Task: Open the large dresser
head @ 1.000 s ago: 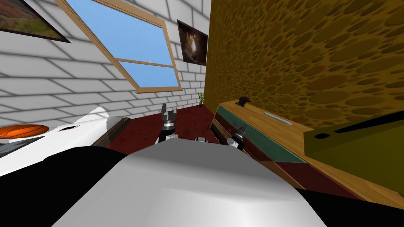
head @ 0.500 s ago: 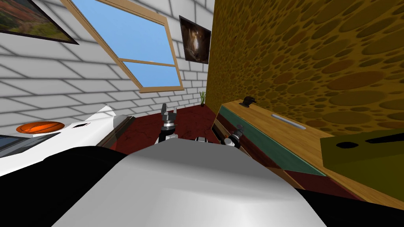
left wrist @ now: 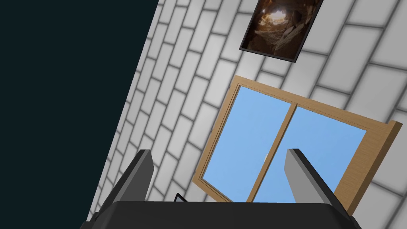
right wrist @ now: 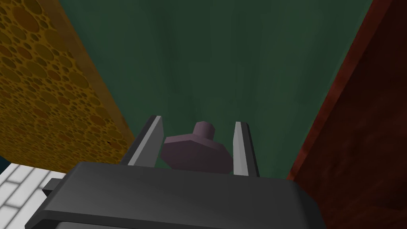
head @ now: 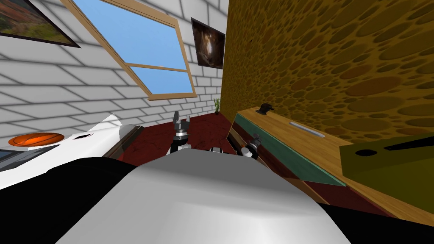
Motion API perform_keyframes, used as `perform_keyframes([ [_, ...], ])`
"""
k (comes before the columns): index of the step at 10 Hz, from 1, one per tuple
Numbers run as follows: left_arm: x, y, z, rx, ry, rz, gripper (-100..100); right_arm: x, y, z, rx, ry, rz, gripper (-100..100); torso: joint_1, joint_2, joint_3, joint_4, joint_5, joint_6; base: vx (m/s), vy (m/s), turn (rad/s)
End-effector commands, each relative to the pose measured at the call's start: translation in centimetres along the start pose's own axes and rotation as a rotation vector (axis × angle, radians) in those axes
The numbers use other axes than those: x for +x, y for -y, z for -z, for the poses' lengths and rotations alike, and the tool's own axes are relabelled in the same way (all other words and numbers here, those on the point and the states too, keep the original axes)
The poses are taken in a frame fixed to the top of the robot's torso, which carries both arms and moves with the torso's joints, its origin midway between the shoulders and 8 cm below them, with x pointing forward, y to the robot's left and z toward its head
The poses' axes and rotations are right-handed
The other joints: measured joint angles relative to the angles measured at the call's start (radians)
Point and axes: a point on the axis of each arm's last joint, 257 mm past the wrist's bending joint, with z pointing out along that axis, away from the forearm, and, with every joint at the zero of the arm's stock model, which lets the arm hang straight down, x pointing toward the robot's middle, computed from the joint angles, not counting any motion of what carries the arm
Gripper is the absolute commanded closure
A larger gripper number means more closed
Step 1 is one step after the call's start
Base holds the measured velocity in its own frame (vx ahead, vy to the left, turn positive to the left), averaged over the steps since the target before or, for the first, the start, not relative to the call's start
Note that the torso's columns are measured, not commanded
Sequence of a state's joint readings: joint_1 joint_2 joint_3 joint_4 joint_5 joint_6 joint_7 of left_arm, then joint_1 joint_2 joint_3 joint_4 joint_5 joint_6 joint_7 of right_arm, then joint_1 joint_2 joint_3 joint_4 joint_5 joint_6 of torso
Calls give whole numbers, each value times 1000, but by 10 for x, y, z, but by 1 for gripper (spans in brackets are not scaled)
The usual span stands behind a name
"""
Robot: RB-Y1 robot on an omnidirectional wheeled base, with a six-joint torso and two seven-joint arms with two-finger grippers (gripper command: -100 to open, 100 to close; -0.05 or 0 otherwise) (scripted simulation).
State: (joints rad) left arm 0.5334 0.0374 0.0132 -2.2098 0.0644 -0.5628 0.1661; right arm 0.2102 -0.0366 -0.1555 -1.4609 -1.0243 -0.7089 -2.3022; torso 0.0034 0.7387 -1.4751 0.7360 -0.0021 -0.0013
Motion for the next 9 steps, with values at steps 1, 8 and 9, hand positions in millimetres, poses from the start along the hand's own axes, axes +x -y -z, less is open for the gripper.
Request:
perform_keyframes([
  [1, 0, 0, 0, 0, 0, 0, 0, -7, -1, 3, -9, 8, 2, 100, 1, 0, 0, 0, 1, 0, -92, 130, -18],
  [8, 0, 0, 0, 0, 0, 0, 0, -17, 0, 9, -12, 16, 3, 100, -1, 1, 0, 1, 1, 0, -105, 148, -12],
  [9, 0, 0, 0, 0, 0, 0, 0, -15, 1, 7, -10, 14, 3, 100, -2, 0, 0, 2, 2, 1, -59, 87, -9],
])
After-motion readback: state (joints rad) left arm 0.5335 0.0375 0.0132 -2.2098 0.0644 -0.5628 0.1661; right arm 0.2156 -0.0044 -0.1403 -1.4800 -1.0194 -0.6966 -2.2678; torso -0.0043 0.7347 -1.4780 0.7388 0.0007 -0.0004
